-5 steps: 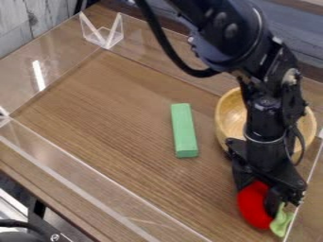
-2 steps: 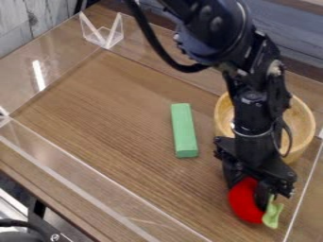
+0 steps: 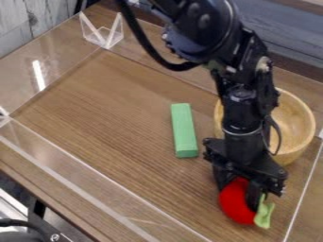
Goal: Move the red object to the left side of the table
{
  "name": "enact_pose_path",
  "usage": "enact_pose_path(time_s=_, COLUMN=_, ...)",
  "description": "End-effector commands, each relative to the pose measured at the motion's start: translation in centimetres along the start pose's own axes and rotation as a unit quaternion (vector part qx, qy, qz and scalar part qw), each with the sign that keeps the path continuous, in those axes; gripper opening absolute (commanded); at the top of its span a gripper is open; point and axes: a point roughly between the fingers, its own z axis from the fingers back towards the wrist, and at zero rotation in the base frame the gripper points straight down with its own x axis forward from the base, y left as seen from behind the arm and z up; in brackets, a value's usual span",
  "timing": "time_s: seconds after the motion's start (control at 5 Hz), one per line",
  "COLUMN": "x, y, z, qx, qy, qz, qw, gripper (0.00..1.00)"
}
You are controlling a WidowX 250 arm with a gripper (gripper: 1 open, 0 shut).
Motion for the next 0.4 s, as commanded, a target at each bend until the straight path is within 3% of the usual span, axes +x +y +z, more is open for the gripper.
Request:
enact_pose_path(time_s=0.0, x=-0.07, y=0.0, z=0.96, qx=-0.009, qy=-0.006, qz=0.014, qw=0.9998, gripper=0.0)
enact_pose_path(time_s=0.2, x=-0.15, y=-0.12, z=1.45, qx=-0.019, qy=-0.007, qz=0.025, qw=0.9995, gripper=0.0)
